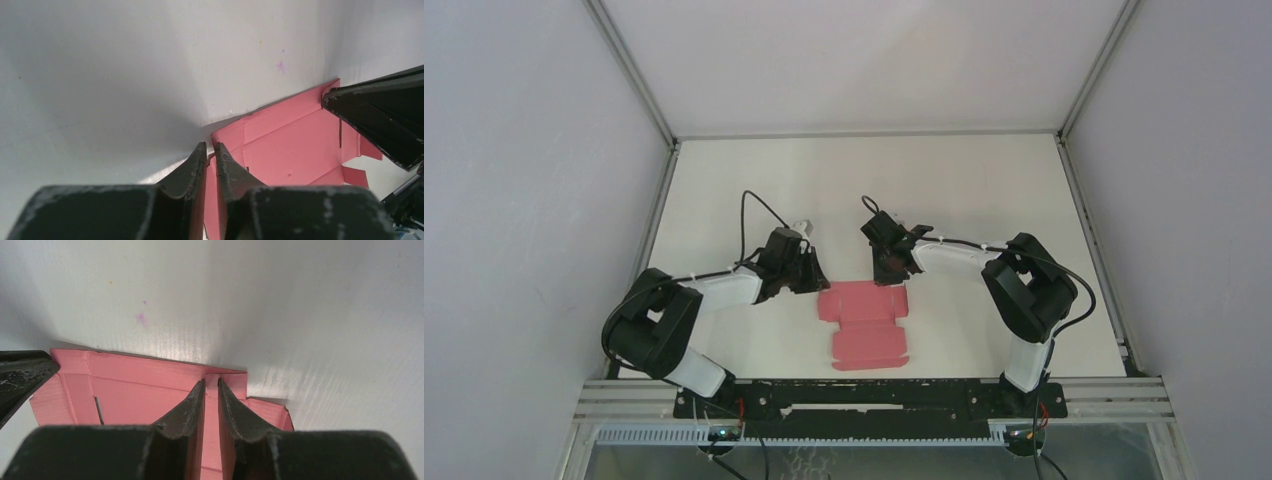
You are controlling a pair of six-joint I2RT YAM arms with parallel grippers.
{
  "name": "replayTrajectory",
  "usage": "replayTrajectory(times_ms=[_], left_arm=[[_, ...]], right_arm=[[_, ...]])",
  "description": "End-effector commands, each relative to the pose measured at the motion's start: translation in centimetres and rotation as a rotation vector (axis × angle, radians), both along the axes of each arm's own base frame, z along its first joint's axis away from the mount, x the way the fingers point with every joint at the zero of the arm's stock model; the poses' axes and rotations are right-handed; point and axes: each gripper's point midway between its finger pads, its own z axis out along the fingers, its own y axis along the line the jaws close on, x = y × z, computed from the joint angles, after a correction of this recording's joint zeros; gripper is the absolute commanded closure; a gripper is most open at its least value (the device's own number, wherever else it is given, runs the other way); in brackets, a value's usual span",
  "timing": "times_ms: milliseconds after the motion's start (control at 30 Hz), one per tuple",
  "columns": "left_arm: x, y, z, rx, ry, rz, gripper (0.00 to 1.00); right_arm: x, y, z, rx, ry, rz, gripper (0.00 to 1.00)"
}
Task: Fold the paper box
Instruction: Fold the paper box at the center of the board.
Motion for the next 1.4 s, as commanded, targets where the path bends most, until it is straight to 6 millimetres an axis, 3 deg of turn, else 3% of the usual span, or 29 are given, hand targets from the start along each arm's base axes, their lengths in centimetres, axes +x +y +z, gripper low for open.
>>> replayTrajectory(times_ms=[0, 333, 733, 1367], left_arm=[[0.2, -1.0, 0.5, -0.070, -0.012, -0.019, 0.88], [0.1, -1.8, 0.6, -0.117, -0.013, -0.030, 0.89], [0.6, -2.9, 2.2, -0.189, -0.051, -0.053, 0.79], [1.2, -4.7, 3.9, -0.253, -0.072, -0.087, 0.79]], right_arm=[[-1.5, -2.0, -3.3, -0.103, 0.073, -0.012, 0.76], [-1.6, -1.6, -3.5, -0.090, 0.080, -0.006, 0.76], [-1.6, -1.5, -3.6, -0.083, 0.082, 0.000, 0.76], [-1.3, -1.6, -3.7, -0.074, 0.086, 0.001, 0.76]])
